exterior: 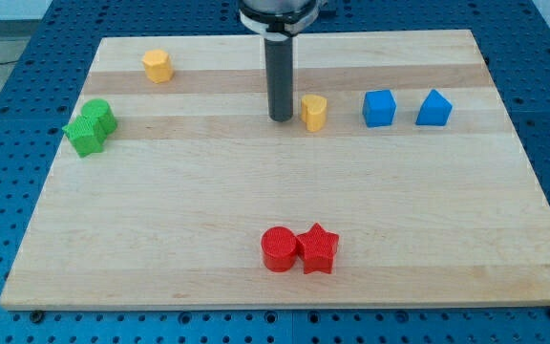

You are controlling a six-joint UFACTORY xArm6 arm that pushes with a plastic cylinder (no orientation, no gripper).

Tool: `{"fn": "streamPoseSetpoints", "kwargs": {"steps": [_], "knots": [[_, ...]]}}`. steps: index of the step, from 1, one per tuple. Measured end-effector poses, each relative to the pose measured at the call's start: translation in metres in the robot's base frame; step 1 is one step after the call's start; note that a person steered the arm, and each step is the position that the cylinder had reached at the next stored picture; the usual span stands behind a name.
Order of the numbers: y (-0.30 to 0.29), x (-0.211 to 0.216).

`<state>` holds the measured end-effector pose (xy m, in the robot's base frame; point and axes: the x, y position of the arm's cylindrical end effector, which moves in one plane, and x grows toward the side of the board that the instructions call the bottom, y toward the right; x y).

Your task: Place the yellow blocks to the left of the blue cube

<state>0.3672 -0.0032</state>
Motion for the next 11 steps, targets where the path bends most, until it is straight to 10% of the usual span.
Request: {"fn": "streamPoseSetpoints", "kwargs": {"steps": [5, 11], "knots": [[0.036, -0.011], [-0.251, -0.099]]}}
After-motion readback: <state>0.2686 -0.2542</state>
